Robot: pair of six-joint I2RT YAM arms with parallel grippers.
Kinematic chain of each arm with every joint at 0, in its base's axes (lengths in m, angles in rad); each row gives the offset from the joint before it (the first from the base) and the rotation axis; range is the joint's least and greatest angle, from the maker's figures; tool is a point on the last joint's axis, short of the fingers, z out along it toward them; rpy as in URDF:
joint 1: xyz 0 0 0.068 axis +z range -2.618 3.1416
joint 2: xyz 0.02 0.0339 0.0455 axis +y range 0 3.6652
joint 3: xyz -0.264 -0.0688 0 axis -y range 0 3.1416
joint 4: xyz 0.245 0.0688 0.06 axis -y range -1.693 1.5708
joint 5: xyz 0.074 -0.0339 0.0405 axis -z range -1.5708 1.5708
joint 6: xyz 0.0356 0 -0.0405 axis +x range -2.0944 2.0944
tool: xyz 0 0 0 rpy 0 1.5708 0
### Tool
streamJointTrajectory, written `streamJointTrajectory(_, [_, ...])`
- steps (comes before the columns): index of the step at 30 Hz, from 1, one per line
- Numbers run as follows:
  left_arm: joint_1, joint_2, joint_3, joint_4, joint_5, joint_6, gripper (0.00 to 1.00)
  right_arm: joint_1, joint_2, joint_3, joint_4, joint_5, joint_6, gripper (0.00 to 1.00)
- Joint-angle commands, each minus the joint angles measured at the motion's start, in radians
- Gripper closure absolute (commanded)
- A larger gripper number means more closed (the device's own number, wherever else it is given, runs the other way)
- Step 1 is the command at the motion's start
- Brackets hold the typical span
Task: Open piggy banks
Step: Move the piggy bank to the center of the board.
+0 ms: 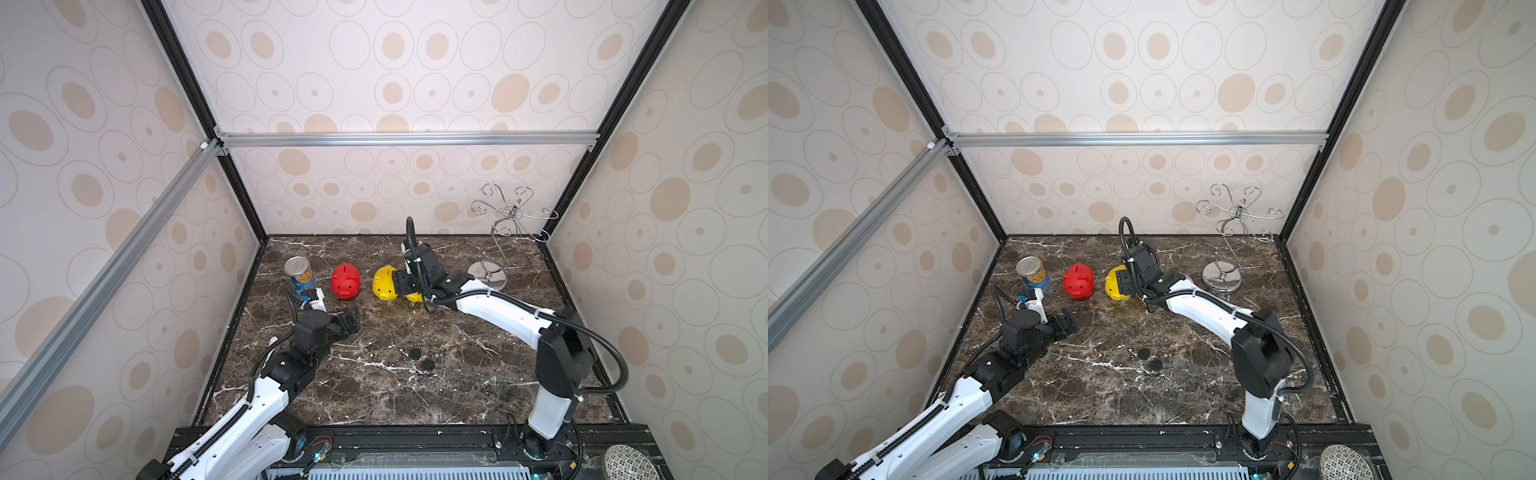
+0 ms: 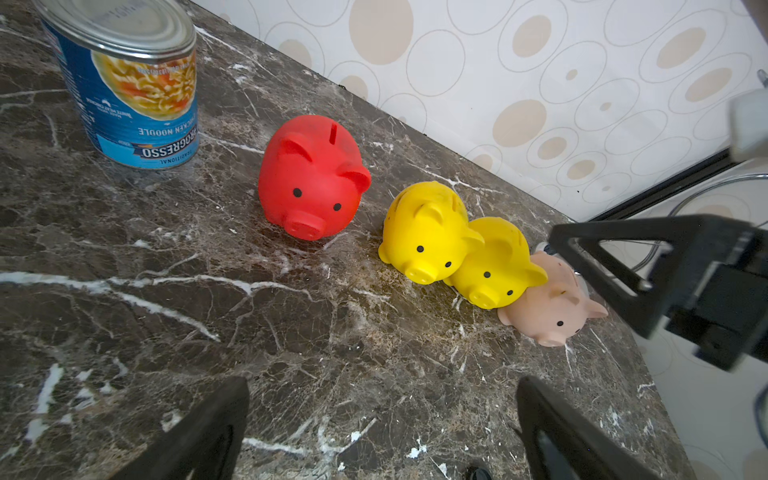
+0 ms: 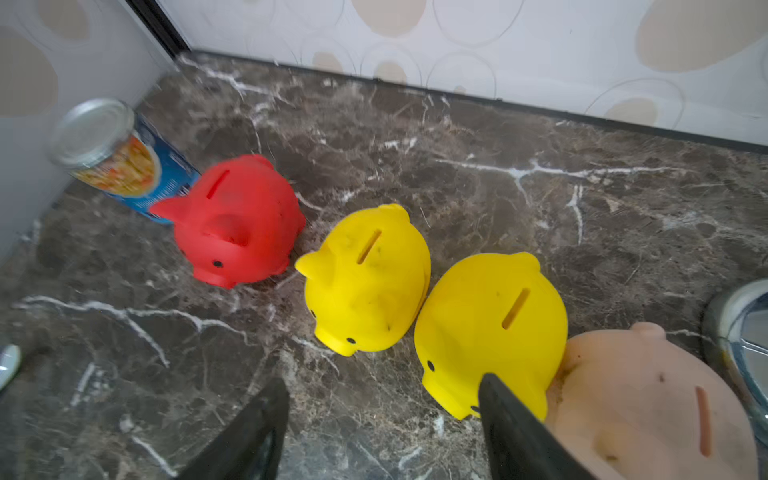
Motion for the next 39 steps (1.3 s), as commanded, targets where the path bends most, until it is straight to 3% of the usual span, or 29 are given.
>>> streamJointTrajectory(1, [0.006,-0.002,0.039,-0.030,-0.007,0.023,0.00,-0.005,0.091,0.103,-0.008,-0.055,-0.070,0.20])
streamJointTrajectory(7, [0.007,-0.004,0.019,-0.030,0.015,0.017,0.00,-0.010,0.296,0.320,-0.069,-0.101,-0.120,0.16])
streamJointTrajectory(10, [0.009,-0.015,0.011,-0.039,0.008,0.015,0.00,-0.014,0.406,0.450,-0.157,-0.060,-0.113,0.17])
streamJointTrajectory(15, [0.008,-0.029,0.009,-0.047,-0.001,0.020,0.00,-0.009,0.471,0.513,-0.228,-0.038,-0.095,0.20])
streamJointTrajectory(25, [0.009,0.010,0.024,-0.013,0.005,0.018,0.00,0.056,0.308,0.267,-0.210,-0.083,-0.058,0.24])
streamJointTrajectory(36, [0.008,0.024,0.030,0.007,0.016,0.000,0.00,0.112,0.164,0.056,-0.158,-0.158,0.191,0.25])
streamJointTrajectory(39, [0.009,0.026,0.036,0.002,-0.001,0.011,0.00,0.127,0.118,0.012,-0.126,-0.158,0.243,0.21])
